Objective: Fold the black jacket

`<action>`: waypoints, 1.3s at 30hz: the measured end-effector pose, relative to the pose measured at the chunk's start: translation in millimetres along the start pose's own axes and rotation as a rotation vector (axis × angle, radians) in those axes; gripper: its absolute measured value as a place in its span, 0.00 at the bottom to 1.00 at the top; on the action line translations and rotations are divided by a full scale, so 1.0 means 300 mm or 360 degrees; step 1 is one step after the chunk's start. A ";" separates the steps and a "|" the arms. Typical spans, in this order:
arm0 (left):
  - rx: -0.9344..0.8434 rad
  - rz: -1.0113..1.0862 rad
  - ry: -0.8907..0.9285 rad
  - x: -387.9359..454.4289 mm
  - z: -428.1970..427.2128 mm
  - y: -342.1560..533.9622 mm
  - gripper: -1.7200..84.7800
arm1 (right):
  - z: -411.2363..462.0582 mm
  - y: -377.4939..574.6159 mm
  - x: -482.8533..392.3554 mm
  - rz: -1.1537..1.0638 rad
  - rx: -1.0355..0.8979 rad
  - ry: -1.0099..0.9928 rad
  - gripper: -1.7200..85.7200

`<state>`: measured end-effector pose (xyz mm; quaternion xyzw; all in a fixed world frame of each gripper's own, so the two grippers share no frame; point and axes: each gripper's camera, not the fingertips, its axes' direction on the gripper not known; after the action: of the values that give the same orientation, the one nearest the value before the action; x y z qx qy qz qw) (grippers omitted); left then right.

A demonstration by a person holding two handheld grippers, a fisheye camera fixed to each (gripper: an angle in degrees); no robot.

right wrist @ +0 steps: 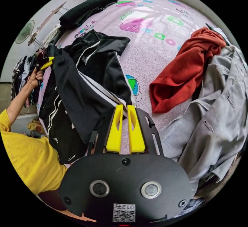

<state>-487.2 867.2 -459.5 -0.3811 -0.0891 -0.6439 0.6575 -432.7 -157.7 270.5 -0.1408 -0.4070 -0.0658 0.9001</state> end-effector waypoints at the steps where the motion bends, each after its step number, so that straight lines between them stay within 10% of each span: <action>1: 0.0068 0.0001 0.0037 -0.003 -0.023 0.005 0.11 | -0.033 0.013 -0.007 0.0054 0.0077 0.0058 0.05; 24: -0.0903 0.0683 -0.0924 0.401 0.370 -0.258 0.05 | -0.084 0.190 -0.337 0.0116 0.0417 -0.0089 0.02; 36: -0.0421 0.1151 -0.0510 0.535 0.152 -0.185 0.02 | -0.056 0.197 -0.372 0.0152 0.0417 -0.0091 0.02; 39: -0.0662 0.0886 -0.0692 0.399 0.207 -0.192 0.02 | -0.039 0.195 -0.375 0.0165 0.0396 -0.0094 0.02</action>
<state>-498.1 818.9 -321.5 -0.6427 0.0125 -0.3501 0.6813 -485.1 -105.3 167.0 -0.0507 -0.4304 0.0358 0.9005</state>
